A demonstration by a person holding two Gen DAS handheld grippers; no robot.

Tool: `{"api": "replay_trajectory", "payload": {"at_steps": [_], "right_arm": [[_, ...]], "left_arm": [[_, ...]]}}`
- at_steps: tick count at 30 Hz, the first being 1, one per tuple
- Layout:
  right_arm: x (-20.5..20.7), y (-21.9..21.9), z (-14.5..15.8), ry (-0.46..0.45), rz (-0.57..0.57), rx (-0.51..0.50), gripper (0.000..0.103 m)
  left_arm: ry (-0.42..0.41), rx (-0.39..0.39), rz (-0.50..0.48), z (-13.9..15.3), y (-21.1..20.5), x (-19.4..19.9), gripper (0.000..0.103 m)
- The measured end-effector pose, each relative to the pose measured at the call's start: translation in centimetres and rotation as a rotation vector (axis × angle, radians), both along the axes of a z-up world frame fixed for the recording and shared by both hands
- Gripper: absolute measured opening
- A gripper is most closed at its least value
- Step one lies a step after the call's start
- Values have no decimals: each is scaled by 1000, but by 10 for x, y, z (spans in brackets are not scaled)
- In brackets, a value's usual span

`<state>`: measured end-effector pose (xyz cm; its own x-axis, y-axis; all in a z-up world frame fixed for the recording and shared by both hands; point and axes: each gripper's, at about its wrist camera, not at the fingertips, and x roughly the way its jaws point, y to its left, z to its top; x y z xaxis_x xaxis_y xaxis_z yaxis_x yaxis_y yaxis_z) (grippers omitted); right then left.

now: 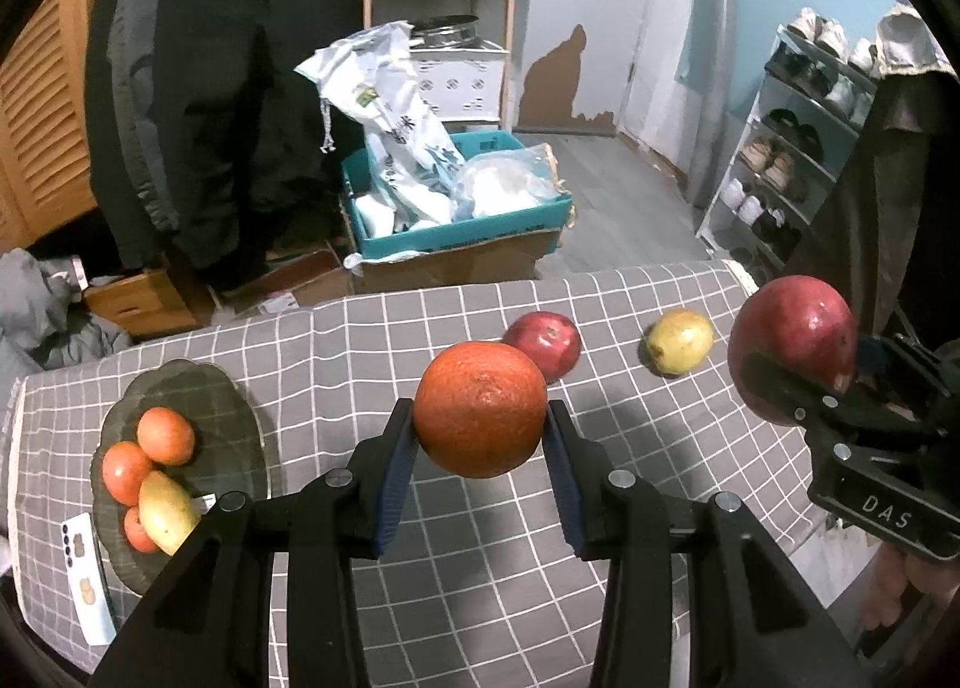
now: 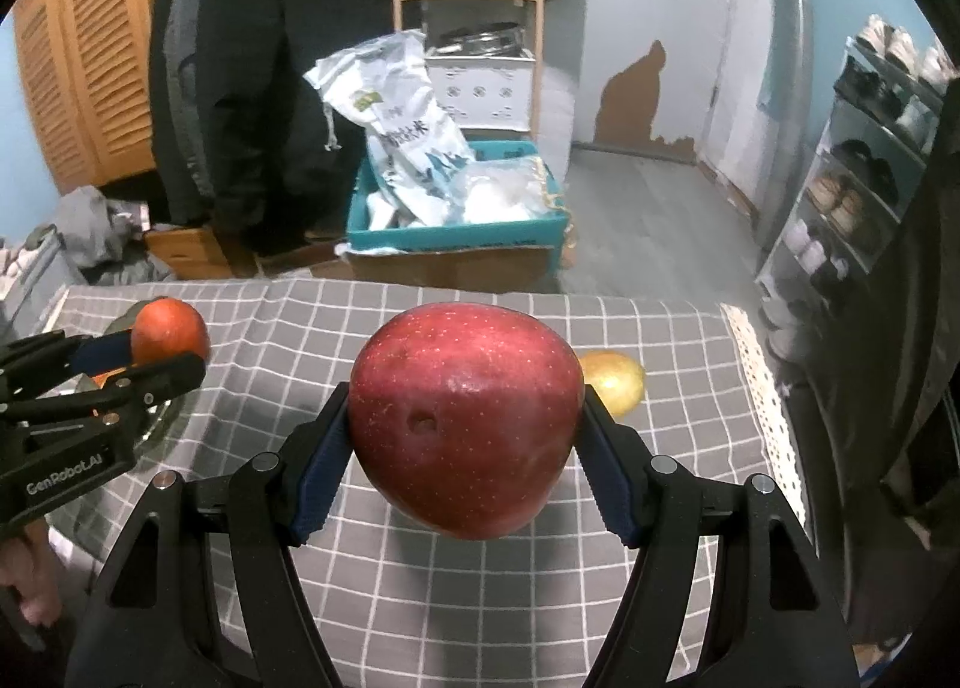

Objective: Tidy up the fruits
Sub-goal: 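Lift and carry the apple and tangerine with both tools over the green bowl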

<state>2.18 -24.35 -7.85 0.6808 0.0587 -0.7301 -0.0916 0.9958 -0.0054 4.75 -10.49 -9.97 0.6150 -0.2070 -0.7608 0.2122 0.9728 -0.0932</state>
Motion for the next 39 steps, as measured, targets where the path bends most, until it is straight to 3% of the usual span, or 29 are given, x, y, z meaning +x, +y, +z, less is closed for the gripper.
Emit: {"api": "replay_trajectory", "payload": {"at_steps": [15, 35, 39], "right_arm": [[14, 50, 4, 4, 80, 0, 71], [46, 155, 3, 17, 236, -5, 71], [53, 178, -2, 28, 266, 5, 71]], "left_arm": [[-17, -13, 89, 6, 48, -1, 42], [-27, -14, 281, 6, 143, -16, 42], [-19, 15, 322, 0, 162, -18, 42]]}}
